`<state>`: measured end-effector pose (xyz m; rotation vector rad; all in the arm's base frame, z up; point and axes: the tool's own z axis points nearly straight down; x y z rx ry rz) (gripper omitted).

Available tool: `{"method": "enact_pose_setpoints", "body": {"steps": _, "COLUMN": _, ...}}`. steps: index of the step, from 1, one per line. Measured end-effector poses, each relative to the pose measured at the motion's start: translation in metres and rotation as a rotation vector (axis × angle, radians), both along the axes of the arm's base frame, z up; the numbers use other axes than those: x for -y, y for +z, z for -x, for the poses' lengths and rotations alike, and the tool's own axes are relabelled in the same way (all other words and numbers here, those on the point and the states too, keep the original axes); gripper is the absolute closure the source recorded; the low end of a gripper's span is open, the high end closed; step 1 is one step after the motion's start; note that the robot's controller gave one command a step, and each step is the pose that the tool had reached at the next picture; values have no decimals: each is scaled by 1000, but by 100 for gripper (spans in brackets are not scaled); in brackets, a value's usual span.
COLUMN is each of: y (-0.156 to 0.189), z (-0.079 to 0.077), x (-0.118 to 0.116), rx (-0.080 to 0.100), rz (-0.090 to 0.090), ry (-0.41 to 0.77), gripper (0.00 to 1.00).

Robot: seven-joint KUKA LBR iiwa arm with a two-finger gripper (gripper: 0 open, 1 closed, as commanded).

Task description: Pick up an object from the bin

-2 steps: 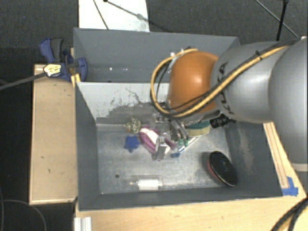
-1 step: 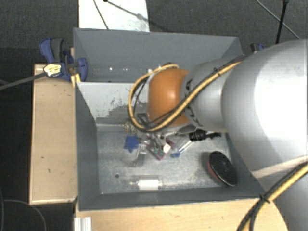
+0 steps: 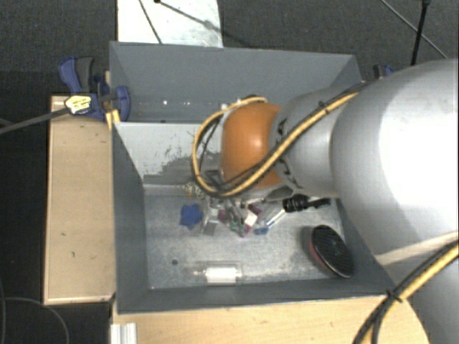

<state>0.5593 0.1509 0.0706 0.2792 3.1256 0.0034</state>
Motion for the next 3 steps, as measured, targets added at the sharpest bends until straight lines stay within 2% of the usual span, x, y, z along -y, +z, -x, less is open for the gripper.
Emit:
{"method": "enact_pose_setpoints", "body": {"steps": 1, "y": 50, "z": -9, "x": -31, "rx": 4, "rz": -3, "ry": -26, "gripper": 100}}
{"method": "enact_pose_setpoints", "body": {"steps": 2, "y": 54, "z": -27, "x": -27, "rx": 1, "rz": -1, "ry": -37, "gripper": 100}}
{"method": "enact_pose_setpoints", "body": {"steps": 3, "y": 100, "z": -1, "x": 27, "rx": 0, "rz": 4, "ry": 428, "gripper": 100}}
